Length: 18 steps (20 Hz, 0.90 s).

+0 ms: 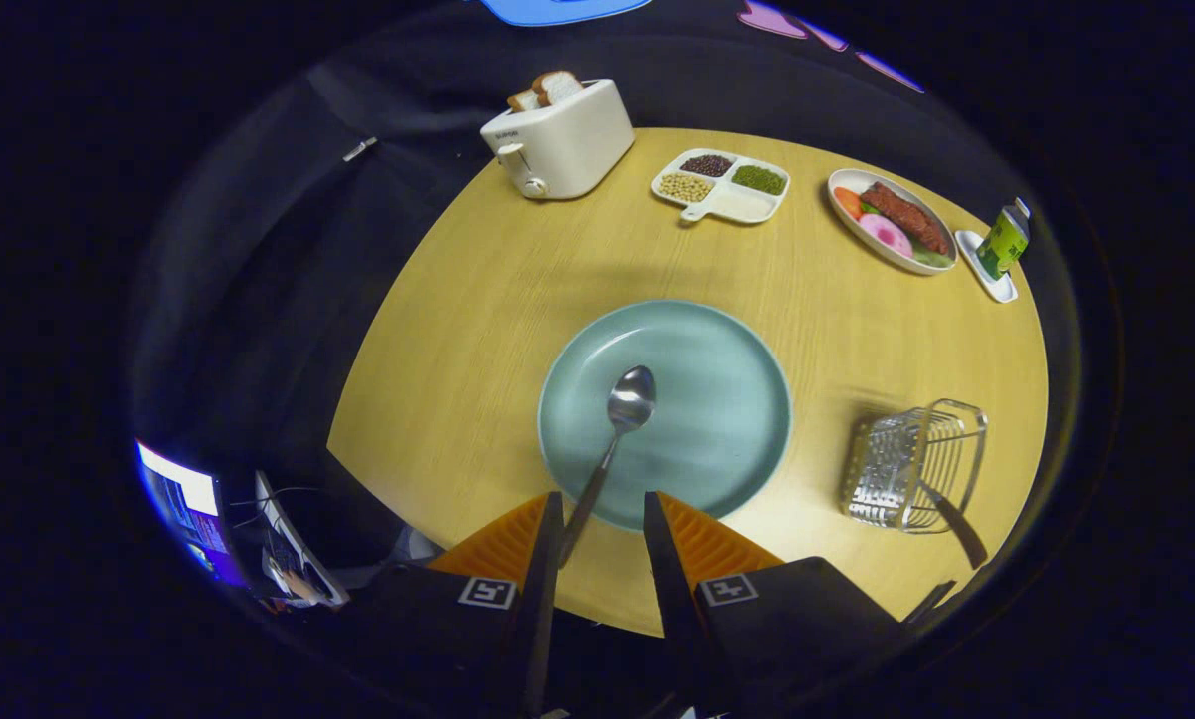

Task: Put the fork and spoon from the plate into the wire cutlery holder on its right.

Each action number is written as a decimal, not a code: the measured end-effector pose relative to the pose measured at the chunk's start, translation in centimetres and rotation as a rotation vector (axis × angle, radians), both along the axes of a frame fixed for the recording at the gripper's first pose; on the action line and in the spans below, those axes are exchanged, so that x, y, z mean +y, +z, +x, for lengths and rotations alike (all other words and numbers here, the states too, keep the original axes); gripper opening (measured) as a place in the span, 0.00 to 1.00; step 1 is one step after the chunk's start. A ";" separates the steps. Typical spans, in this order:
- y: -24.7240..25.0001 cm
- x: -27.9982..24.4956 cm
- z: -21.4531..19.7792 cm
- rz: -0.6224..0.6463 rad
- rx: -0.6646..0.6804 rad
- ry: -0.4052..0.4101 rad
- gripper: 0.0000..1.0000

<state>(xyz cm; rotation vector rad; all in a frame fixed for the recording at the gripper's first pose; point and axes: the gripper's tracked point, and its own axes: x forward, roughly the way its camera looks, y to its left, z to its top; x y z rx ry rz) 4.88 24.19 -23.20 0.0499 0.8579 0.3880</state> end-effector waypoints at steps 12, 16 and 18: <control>-7.1 0.9 4.7 0.014 0.149 -0.153 0.50; -7.4 -0.1 5.0 -0.009 0.170 -0.174 0.37; -7.6 -0.3 5.4 -0.017 0.176 -0.174 0.22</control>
